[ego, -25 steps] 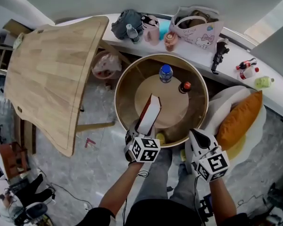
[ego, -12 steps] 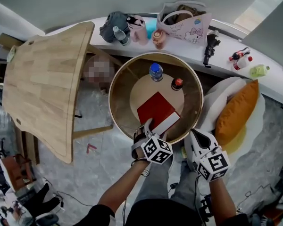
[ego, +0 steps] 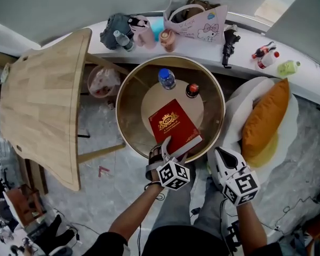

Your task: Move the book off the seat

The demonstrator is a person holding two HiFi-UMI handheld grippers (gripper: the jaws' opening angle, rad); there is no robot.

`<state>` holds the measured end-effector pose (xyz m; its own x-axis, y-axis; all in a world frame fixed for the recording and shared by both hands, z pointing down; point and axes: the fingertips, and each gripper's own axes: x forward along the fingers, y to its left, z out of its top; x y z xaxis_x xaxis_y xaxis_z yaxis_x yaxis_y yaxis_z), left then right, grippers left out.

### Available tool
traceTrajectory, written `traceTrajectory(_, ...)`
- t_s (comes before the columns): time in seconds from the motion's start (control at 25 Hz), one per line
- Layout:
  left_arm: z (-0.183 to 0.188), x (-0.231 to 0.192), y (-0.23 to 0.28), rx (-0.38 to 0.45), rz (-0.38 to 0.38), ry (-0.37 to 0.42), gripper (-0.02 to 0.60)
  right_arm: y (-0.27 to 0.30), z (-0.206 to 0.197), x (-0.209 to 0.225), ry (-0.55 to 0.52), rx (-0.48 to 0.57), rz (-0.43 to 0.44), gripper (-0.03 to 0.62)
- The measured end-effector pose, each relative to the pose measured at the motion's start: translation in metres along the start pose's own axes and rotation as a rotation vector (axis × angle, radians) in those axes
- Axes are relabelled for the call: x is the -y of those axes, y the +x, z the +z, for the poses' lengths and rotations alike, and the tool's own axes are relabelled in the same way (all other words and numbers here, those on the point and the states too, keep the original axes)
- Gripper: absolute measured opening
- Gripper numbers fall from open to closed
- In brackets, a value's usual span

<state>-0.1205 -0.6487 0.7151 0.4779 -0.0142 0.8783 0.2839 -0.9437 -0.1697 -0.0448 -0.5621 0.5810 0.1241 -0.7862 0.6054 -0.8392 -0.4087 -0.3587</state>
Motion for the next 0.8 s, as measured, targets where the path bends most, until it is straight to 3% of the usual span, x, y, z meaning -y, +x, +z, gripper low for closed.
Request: traceTrajectory(0.8,-0.021,0.032,0.002,-0.086,-0.13,0.087,0.394,-0.003,-0.018,0.007,0.008,-0.048,0.041,0.006)
